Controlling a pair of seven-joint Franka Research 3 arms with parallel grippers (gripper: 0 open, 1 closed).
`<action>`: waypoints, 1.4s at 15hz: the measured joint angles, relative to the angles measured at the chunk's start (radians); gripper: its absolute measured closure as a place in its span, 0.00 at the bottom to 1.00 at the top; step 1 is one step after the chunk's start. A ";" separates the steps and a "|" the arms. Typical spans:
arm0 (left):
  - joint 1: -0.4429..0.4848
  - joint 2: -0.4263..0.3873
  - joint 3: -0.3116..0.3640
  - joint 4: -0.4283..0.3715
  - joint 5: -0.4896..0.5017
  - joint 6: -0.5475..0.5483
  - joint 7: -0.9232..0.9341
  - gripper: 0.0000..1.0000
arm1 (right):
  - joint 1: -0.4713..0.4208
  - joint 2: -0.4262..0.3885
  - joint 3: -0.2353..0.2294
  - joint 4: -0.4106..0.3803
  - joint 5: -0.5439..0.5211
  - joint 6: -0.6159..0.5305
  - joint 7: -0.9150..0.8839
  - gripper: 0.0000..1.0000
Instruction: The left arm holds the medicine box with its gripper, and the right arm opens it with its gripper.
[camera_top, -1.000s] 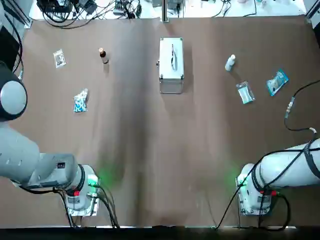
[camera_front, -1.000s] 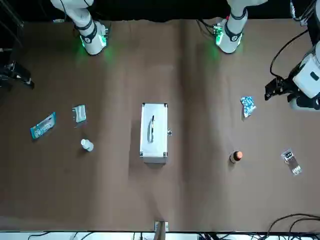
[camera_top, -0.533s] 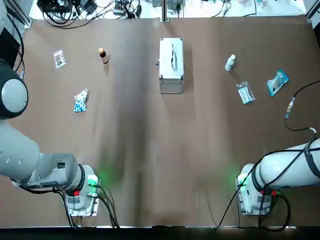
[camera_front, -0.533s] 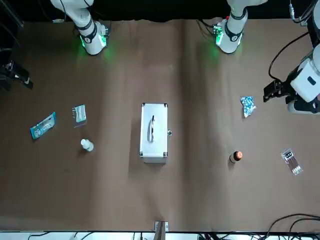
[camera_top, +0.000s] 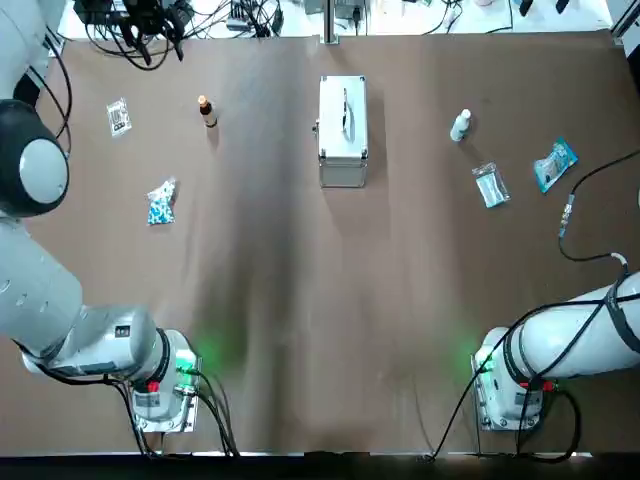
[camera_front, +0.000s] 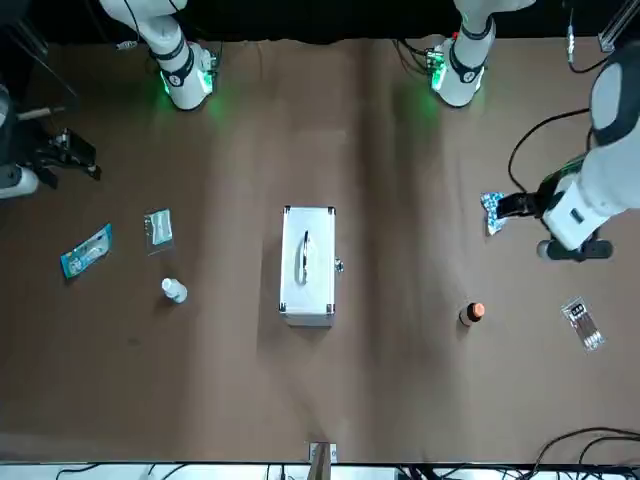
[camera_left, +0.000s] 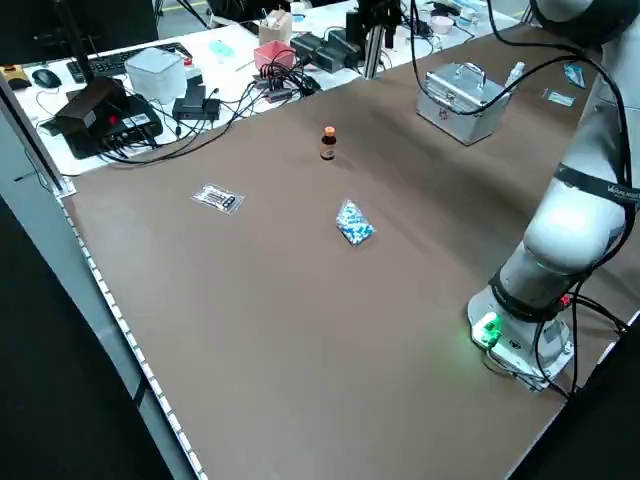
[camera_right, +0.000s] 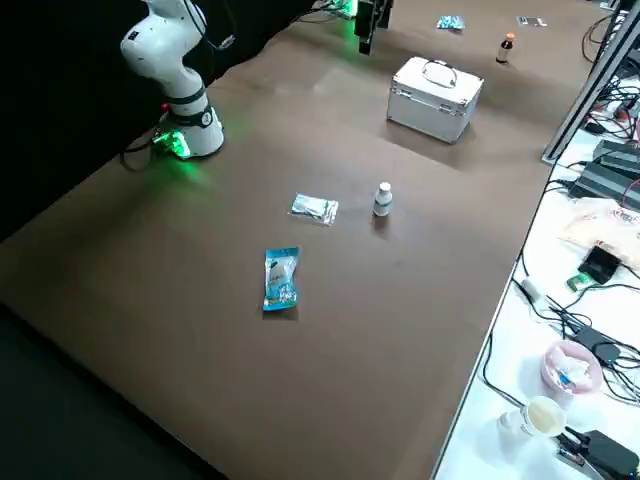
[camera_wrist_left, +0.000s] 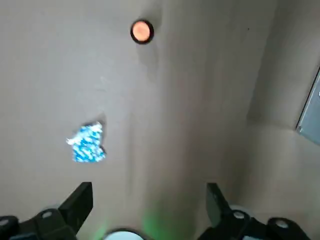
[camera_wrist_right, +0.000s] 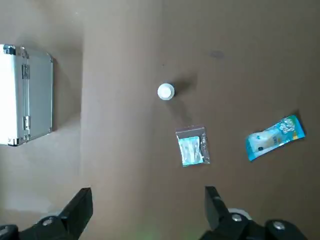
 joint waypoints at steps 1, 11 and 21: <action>-0.001 0.013 -0.002 -0.009 -0.022 0.000 -0.032 0.00 | 0.012 0.010 0.000 0.000 0.001 0.004 0.019 0.01; -0.136 0.088 -0.008 -0.226 -0.112 0.238 -0.526 0.00 | 0.262 0.143 0.008 0.000 0.076 0.212 0.346 0.01; -0.288 0.304 -0.018 -0.180 -0.158 0.667 -1.461 0.00 | 0.508 0.351 0.010 0.001 0.089 0.507 0.636 0.12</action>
